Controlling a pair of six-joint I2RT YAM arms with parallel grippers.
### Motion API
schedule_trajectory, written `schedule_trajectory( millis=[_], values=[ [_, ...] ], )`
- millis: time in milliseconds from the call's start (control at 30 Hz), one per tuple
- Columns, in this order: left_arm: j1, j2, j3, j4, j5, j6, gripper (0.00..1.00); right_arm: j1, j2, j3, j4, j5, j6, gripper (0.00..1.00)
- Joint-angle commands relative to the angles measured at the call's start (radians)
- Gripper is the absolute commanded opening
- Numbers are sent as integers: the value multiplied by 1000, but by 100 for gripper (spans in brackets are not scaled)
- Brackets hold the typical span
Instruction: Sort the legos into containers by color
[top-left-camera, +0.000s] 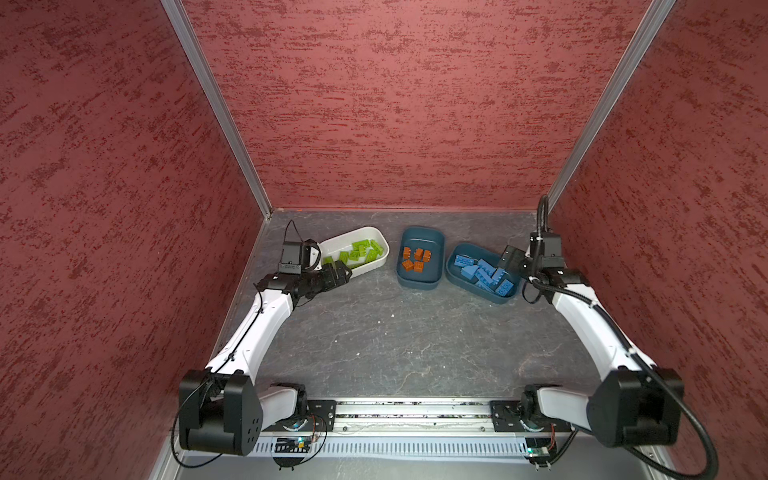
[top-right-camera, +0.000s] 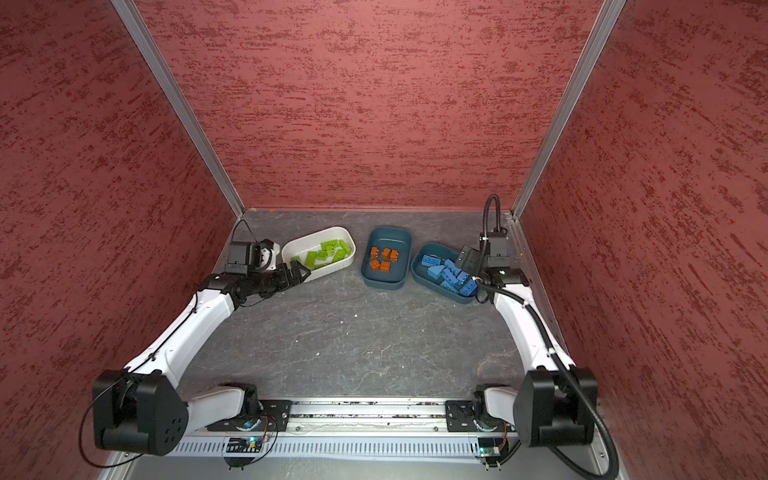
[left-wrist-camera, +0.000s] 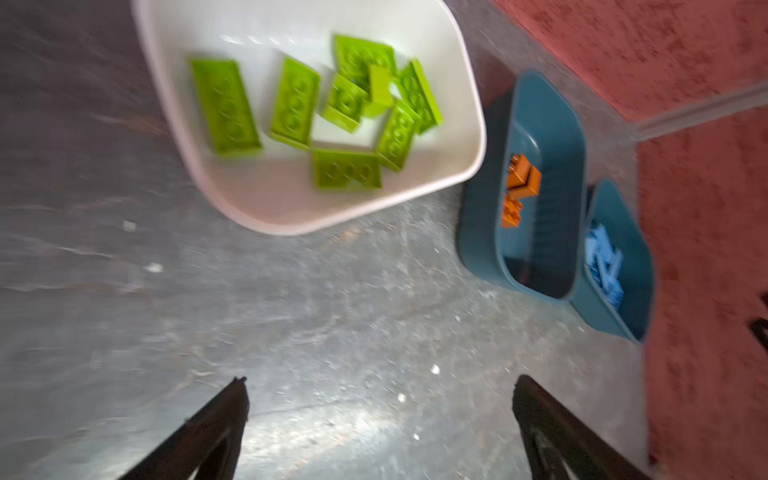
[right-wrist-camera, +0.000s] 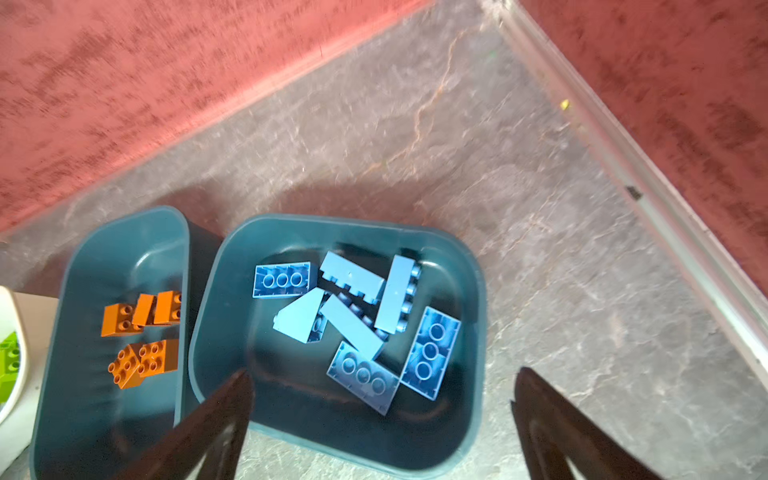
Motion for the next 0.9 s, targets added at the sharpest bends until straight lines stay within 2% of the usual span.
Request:
schedule_trajectory(
  millis=[0,133,267,367,433,600,733,867],
  values=[
    [2,-39,-54,81,-249,66,100,-22,-92,-138,151,35,-93,99],
    [6,-42,-182,282,-450,59,100,-32,-223,-359,428,93,-138,99],
    [27,3,-268,501,-544,135,100,-39,-245,-515,715,126,-193,99],
    [42,10,-355,709,-507,220,100,-49,-179,-570,914,125,-243,99],
    [56,26,-406,840,-444,273,100,-49,-108,-611,1066,100,-265,99],
    [113,90,-469,1034,-292,313,100,-48,77,-667,1366,58,-352,99],
    [144,129,-475,1131,-172,338,99,-51,132,-661,1411,-11,-351,99],
    [157,163,-504,1253,-57,372,100,-50,233,-684,1573,-73,-344,99]
  ],
)
